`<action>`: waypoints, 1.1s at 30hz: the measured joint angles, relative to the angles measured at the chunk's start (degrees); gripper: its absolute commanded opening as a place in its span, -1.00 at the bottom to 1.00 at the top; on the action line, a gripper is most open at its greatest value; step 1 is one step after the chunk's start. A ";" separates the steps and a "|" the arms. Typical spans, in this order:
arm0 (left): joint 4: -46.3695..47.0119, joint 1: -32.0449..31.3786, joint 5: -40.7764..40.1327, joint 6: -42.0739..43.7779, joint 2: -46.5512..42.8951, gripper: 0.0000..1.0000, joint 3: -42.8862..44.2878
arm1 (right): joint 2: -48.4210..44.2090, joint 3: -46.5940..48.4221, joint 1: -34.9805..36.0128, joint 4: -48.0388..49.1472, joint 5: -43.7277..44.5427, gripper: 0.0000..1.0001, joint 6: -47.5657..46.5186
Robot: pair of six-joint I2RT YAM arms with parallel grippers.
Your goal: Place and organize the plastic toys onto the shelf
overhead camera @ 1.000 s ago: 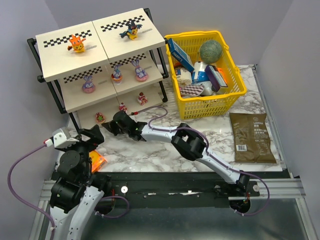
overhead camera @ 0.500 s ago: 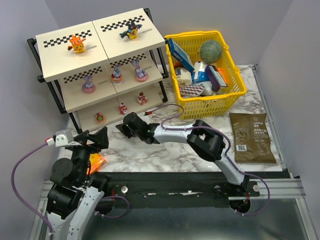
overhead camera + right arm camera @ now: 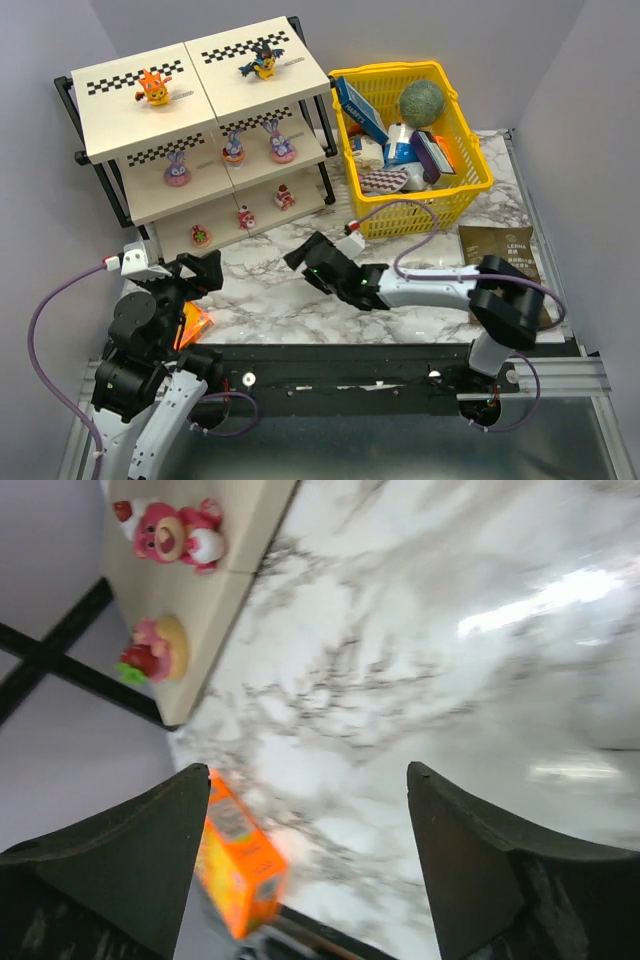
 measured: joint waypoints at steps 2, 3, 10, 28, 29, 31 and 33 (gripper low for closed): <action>-0.48 0.00 -0.39 -0.37 0.33 0.97 0.26 | -6.29 -5.84 -0.15 -0.17 1.36 1.00 -5.42; -0.55 0.00 -0.48 -0.48 0.35 0.97 0.37 | -8.98 -7.82 -0.17 -0.37 1.53 1.00 -8.02; -1.97 0.00 -0.50 0.00 1.05 0.97 2.75 | -26.36 -11.28 -0.13 -3.41 -0.31 1.00 -27.82; -7.61 0.00 2.21 3.93 6.29 0.97 17.33 | -59.76 -16.76 -0.13 -21.24 3.41 1.00 -40.09; -7.63 0.00 2.27 4.07 6.27 0.97 17.40 | -60.63 -16.74 -0.13 -21.92 3.72 1.00 -40.24; -7.85 0.00 2.36 4.31 6.27 0.97 17.44 | -62.01 -16.74 -0.13 -22.88 4.37 1.00 -40.59; -7.93 0.00 2.40 4.55 6.27 0.98 17.44 | -62.73 -16.72 -0.13 -23.43 4.83 1.00 -40.92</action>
